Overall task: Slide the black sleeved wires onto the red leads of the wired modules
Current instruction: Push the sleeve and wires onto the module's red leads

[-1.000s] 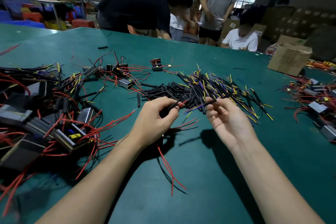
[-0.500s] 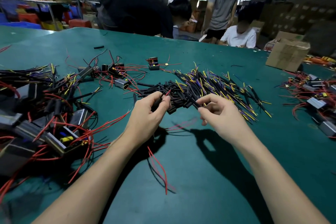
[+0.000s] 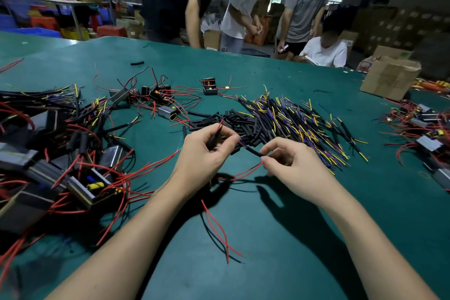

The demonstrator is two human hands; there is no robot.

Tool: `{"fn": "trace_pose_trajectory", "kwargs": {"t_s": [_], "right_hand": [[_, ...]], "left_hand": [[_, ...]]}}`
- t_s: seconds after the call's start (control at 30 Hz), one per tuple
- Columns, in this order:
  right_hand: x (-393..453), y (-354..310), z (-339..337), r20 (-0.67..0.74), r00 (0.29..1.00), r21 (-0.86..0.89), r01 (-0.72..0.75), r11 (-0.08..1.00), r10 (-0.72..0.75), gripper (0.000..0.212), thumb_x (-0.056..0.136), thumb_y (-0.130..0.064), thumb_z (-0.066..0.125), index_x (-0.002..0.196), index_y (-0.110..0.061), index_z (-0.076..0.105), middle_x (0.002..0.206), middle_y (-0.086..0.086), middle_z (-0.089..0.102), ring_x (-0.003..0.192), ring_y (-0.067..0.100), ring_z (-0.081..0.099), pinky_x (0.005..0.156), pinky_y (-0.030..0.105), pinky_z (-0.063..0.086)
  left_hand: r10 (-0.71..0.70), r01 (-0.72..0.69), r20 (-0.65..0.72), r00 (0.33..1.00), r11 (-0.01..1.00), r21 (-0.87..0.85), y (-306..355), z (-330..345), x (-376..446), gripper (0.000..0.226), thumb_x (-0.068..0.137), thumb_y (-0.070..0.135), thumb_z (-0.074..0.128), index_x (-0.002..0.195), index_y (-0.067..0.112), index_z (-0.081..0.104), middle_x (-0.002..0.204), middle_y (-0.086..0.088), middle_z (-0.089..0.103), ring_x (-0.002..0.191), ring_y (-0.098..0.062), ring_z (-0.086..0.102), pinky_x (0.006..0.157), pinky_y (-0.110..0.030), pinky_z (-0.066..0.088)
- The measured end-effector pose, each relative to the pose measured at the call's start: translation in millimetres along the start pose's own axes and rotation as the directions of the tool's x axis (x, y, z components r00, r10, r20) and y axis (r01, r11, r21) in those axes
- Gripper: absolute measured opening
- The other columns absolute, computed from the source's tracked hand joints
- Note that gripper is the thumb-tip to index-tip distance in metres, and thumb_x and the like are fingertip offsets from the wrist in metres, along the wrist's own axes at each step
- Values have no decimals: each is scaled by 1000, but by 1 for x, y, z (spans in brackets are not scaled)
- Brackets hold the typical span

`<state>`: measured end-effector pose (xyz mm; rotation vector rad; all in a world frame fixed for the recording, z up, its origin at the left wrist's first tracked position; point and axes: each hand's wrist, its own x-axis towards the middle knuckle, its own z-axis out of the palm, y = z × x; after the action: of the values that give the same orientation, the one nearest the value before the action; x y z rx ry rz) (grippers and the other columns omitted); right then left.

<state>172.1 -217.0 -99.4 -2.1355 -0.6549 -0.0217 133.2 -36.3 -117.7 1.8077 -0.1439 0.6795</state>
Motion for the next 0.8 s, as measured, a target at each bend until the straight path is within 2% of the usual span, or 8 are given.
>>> {"fn": "trace_pose_trajectory", "kwargs": {"t_s": [0.1,0.2,0.27,0.33,0.47,0.6,0.7,0.8], "right_hand": [[-2,-5,6,-80,992,-116,92,989,-102,10,86,-19,66,79,-26,66,75,-6,66,72,9,59,73,17,43],[-1,-8,9,-141,977,-150,139,979,-160,6,85,-22,68,83,-26,71,87,-9,66,86,12,61,88,31,43],[-1,-9,13,-168,971,-63,160,985,-169,7,84,-16,71,82,-22,73,85,-7,68,83,7,61,83,17,43],[-1,-11,19,-193,968,6,166,986,-161,10,83,-11,71,80,-21,73,78,-7,70,76,1,61,72,6,40],[1,-10,26,-228,971,221,118,968,-67,15,82,-8,72,76,-21,72,71,-7,70,66,2,60,68,13,45],[4,-11,23,-253,965,485,71,872,62,12,83,-6,70,77,-16,71,68,-7,68,65,6,59,66,12,46],[4,-10,27,-278,951,578,53,814,135,10,85,-6,67,79,-13,69,68,-5,68,63,3,62,64,9,45],[4,-12,32,-294,941,624,56,779,168,10,88,-4,64,81,-11,67,72,3,68,59,4,61,62,11,46]], "left_hand": [[19,-20,50,999,1000,8,1,2,-3,12,88,12,65,77,7,66,57,4,49,54,-7,36,52,-20,30],[28,-29,67,997,999,20,1,4,-3,12,88,14,66,78,7,66,59,-20,48,56,-13,35,53,-27,29],[29,-31,71,997,999,31,0,4,-3,12,88,14,66,78,8,66,63,-24,51,56,-15,36,53,-28,30],[34,-38,86,996,998,49,-1,3,-4,12,89,14,66,79,8,66,62,-21,52,56,-14,37,53,-27,32],[43,-49,96,994,997,65,-1,2,-3,11,89,15,64,80,9,64,63,-16,52,56,-13,37,53,-27,33],[51,-58,104,993,996,65,0,2,-3,10,89,12,64,79,10,63,58,9,48,55,-8,37,53,-21,32],[55,-63,122,991,996,67,1,4,-3,13,88,8,65,76,10,62,53,16,49,49,1,36,52,-10,30],[63,-74,136,989,994,78,2,5,-5,13,88,6,65,76,11,62,51,19,50,47,2,39,52,-6,29]]}}
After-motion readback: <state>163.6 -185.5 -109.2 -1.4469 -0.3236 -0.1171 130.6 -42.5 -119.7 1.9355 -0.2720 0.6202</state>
